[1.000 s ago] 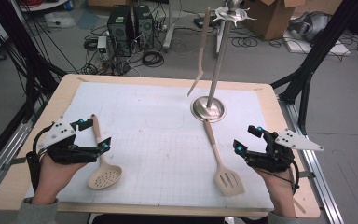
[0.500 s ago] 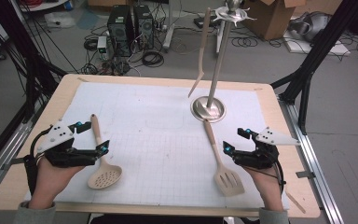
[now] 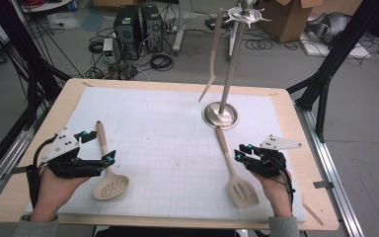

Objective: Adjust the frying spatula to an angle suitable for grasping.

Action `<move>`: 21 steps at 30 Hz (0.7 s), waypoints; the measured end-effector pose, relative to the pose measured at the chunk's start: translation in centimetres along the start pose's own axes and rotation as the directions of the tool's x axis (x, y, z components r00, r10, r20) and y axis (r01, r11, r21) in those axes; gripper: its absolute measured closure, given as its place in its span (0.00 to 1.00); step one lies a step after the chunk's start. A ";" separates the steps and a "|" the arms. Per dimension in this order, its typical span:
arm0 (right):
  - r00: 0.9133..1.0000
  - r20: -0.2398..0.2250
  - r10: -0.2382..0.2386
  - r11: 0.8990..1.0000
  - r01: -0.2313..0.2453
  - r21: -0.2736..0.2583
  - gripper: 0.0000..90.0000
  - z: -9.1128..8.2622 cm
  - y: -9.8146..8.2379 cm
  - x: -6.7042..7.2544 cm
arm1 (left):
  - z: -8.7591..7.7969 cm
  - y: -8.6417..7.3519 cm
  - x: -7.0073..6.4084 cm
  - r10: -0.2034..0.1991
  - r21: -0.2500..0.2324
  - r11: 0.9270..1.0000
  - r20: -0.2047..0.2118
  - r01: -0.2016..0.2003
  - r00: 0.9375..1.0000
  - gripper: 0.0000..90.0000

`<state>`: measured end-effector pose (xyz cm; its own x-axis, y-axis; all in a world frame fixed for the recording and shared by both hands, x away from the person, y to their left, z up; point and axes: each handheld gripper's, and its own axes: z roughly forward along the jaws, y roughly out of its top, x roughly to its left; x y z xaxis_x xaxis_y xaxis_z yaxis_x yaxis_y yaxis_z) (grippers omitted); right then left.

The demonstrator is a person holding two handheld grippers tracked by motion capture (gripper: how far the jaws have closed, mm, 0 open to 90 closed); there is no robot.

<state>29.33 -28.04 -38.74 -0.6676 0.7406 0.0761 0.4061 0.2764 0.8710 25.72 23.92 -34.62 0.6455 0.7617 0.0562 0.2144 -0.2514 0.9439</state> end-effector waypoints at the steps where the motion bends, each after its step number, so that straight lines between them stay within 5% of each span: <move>1: 1.000 -0.003 -0.001 1.000 0.001 0.010 0.83 0.3 -0.2 -0.2 | 0.0 0.0 0.0 -0.003 -0.001 1.000 -0.002 0.003 1.000 0.16; 7: 1.000 0.014 0.019 0.998 -0.020 0.064 0.98 1.4 -0.9 -0.6 | -0.2 -0.2 -0.1 0.003 -0.006 1.000 -0.015 -0.003 1.000 0.16; 13: 0.999 0.038 0.012 0.993 -0.016 0.114 0.99 2.7 -1.2 -1.0 | -0.3 -0.5 -0.2 0.003 -0.002 1.000 -0.021 -0.003 1.000 0.16; 21: 0.996 0.070 0.063 0.989 -0.072 0.130 0.99 3.7 -1.6 -2.4 | 0.1 -0.6 -0.7 0.005 0.002 1.000 -0.013 -0.005 1.000 0.16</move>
<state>32.59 -28.00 -42.13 -0.5955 0.7975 0.0969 0.5306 0.2998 0.7928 25.20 23.52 -35.24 0.6369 0.7681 0.0656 0.2123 -0.2566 0.9429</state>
